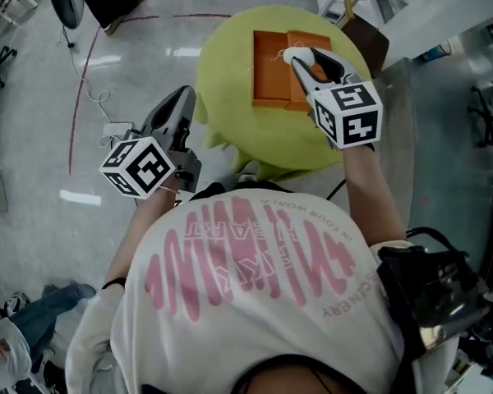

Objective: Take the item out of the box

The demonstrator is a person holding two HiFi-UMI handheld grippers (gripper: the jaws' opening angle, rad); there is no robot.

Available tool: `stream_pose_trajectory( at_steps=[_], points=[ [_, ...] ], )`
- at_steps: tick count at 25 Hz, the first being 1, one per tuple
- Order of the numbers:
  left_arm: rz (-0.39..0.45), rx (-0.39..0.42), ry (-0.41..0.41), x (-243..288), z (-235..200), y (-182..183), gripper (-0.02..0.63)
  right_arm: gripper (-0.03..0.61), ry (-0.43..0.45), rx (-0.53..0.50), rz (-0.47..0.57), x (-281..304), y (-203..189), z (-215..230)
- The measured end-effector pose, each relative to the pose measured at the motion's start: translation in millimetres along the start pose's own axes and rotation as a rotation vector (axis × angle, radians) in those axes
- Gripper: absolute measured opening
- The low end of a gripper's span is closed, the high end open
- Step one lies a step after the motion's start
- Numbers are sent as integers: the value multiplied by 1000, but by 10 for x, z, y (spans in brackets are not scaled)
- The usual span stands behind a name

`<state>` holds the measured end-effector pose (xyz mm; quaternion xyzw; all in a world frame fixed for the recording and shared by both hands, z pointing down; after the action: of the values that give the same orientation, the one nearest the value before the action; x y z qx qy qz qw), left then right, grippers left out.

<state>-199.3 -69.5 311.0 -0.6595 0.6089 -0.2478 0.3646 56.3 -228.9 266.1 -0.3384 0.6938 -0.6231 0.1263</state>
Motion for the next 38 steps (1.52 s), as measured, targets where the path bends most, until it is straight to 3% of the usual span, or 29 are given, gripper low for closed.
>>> stream_pose_trajectory(
  at_steps=[11,21,38],
  points=[
    [-51,0,-89,-48,84,125,8,147,-106,60,58,-486,206,-288],
    [-104,21,-168,-366,347,-137,8,147,-193,158,75,-1246,-115,-631],
    [-211,29,-183,-689,372,-550,6,147,-227,251,30,-1632,-578,-1031]
  ],
)
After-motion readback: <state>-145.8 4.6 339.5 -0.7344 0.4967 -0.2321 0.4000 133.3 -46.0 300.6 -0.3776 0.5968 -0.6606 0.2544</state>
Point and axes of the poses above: the fingertips, and each gripper's own axes: x forward along the fingers, z to its right, y out of its top, the point moved 9 cm from there along -x, backward along the fingers, and after that the axes turned 14 degrees about z, right-handed, at the moved point
